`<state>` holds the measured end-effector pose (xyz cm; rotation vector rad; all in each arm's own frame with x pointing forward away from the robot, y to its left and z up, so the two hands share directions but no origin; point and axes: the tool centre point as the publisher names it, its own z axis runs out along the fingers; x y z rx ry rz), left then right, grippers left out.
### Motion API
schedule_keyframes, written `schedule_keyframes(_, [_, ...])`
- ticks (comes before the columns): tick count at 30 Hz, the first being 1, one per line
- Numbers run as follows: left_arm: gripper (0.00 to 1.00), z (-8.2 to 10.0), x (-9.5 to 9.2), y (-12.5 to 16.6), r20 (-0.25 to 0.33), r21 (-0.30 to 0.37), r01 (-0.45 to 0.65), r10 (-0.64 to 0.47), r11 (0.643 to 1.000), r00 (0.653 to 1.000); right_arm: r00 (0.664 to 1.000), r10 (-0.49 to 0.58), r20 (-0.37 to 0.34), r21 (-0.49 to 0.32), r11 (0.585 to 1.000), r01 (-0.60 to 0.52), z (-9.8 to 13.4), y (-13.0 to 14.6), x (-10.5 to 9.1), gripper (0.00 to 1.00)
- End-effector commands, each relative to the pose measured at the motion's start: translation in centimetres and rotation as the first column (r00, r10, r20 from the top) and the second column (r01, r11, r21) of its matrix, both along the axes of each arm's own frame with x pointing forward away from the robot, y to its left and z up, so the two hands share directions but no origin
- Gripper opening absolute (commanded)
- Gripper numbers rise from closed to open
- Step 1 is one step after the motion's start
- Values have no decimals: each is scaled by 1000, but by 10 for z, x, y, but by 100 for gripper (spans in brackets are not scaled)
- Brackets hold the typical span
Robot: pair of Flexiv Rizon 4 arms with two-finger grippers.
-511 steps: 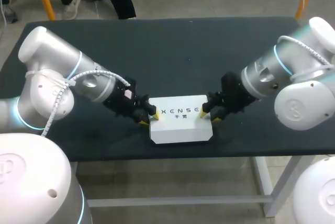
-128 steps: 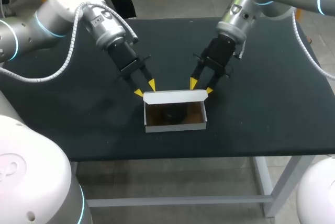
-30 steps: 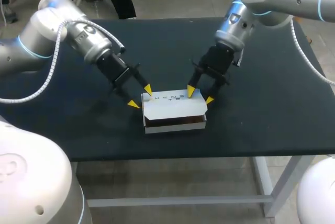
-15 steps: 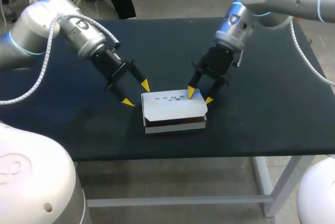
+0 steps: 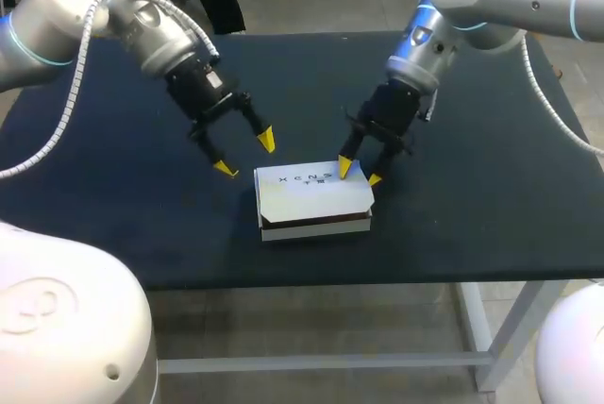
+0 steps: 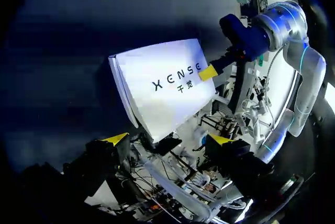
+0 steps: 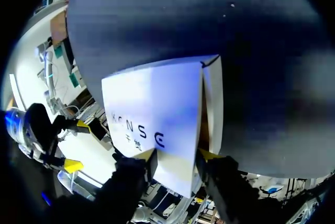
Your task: Assemble the packaging by folding the flat box into shape, placing the metal phone stand inside, and closing the box properly
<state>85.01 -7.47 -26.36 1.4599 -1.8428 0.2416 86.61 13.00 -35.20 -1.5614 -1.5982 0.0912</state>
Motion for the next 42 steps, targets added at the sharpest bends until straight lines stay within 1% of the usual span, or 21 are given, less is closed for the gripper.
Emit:
schedule_keyframes(1, [100,19,-9,-4,210,101,65,-85,993,974,1000,5,-5,1,1000,-5,-1,0,3,53])
schedule_keyframes(5, [100,29,-10,-8,311,135,189,-223,973,924,1000,5,-5,1,1000,-5,-1,0,3,55])
schedule_keyframes(7, [100,32,-14,-11,325,180,300,-345,937,881,1000,5,-5,1,1000,-5,-1,0,3,55])
schedule_keyframes(8, [100,33,-16,-13,305,215,392,-443,895,843,1000,5,-5,1,1000,-5,-1,0,3,55])
schedule_keyframes(9, [100,34,-18,-14,280,257,493,-553,831,785,1000,5,-5,1,1000,-5,-1,0,3,55])
schedule_keyframes(10, [100,34,-21,-14,260,272,588,-646,762,717,1000,5,-5,1,1000,-5,-1,0,3,55])
schedule_keyframes(11, [100,35,-22,-13,255,268,642,-695,718,672,1000,5,-5,1,1000,-5,-1,0,3,55])
schedule_keyframes(20, [100,35,-22,-13,255,268,642,-695,718,672,1000,5,-5,1,1000,-5,-1,0,3,56])
schedule_keyframes(24, [100,35,-22,-13,255,268,642,-695,718,672,1000,5,-5,1,1000,-5,-1,0,3,52])
schedule_keyframes(25, [100,31,-26,-15,276,340,655,-738,675,616,1000,5,-5,1,1000,-5,-1,0,3,52])
schedule_keyframes(27, [100,26,-27,-16,294,352,671,-758,653,583,1000,5,-5,1,1000,-5,-1,0,3,51])
schedule_keyframes(28, [100,23,-30,-17,315,386,696,-795,606,518,1000,5,-5,1,1000,-5,-1,0,3,51])
schedule_keyframes(29, [100,21,-31,-17,328,374,686,-781,624,531,1000,5,-5,1,1000,-5,-1,0,3,51])
schedule_keyframes(31, [100,17,-35,-18,366,414,697,-808,586,462,1000,5,-5,1,1000,-5,-1,0,3,50])
schedule_keyframes(32, [100,16,-35,-18,381,407,694,-801,594,462,1000,5,-5,1,1000,-5,-1,0,3,50])
schedule_keyframes(33, [100,13,-37,-18,407,426,698,-811,575,420,1000,5,-5,1,1000,-5,-1,0,3,50])
schedule_keyframes(34, [100,12,-38,-17,434,419,687,-796,593,422,1000,5,-5,1,1000,-5,-1,0,3,51])
schedule_keyframes(35, [100,10,-40,-18,453,434,686,-800,584,394,1000,5,-5,1,1000,-5,-1,0,3,51])
schedule_keyframes(36, [100,9,-42,-18,467,441,677,-795,590,388,1000,5,-5,1,1000,-5,-1,0,3,50])
schedule_keyframes(40, [100,3,-47,-21,534,473,658,-784,586,315,1000,5,-5,1,1000,-5,-1,0,3,49])
schedule_keyframes(42, [100,1,-48,-23,550,496,643,-785,583,287,1000,5,-5,1,1000,-5,-1,0,3,49])
